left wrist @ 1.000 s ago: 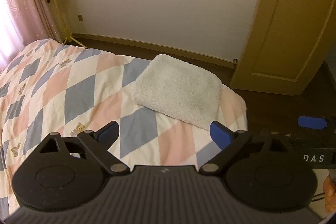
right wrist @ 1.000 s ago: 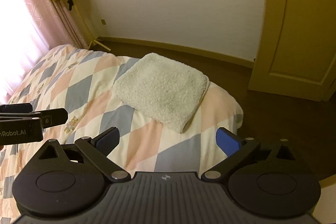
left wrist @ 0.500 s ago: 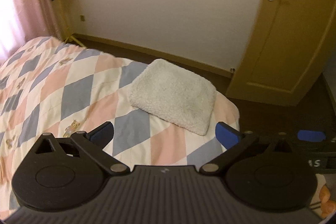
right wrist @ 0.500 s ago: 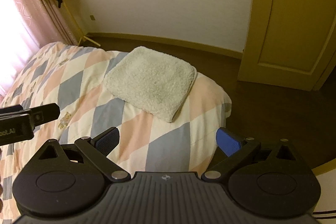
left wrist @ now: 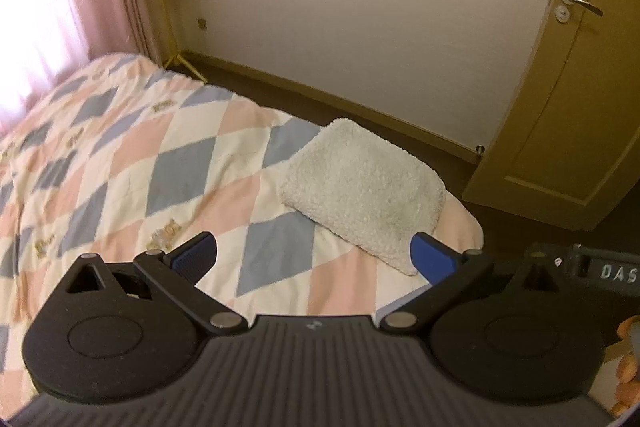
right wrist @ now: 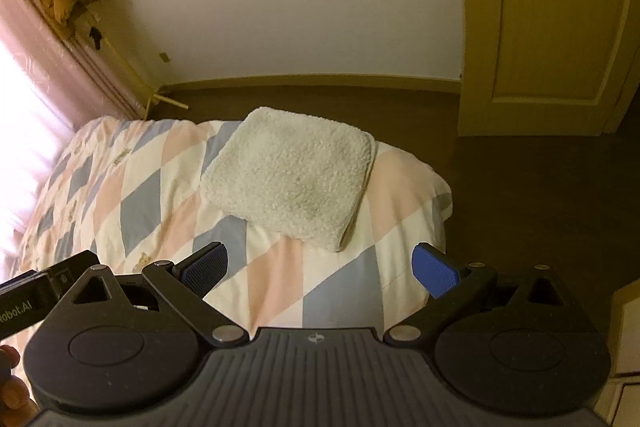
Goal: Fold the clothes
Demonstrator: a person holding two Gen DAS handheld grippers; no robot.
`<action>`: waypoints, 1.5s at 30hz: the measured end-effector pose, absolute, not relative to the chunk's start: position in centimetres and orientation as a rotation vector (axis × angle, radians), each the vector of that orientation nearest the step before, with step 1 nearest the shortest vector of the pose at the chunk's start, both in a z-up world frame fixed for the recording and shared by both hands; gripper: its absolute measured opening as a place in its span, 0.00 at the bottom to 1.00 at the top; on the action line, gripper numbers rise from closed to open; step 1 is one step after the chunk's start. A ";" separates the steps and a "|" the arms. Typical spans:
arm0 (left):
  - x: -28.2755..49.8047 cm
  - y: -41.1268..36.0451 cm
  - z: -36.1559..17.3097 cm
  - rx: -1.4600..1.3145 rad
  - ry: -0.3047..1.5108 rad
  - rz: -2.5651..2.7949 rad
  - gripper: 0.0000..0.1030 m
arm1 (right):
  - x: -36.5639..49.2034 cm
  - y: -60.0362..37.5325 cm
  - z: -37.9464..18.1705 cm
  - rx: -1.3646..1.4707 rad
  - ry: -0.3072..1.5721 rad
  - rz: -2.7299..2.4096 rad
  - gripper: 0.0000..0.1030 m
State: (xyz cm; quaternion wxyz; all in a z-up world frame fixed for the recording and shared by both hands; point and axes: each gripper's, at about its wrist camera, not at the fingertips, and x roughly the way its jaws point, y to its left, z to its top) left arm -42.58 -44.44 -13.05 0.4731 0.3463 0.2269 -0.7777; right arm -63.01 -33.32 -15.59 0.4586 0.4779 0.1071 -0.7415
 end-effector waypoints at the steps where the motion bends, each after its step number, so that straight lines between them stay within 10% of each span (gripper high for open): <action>1: -42.7 -44.6 -13.1 0.850 0.574 -1.904 0.99 | -63.1 -33.5 -15.6 1.166 0.275 -1.818 0.98; 45: -52.2 -50.2 -16.4 1.000 0.566 -1.809 0.99 | -69.9 -41.0 -19.9 1.189 0.521 -1.664 0.98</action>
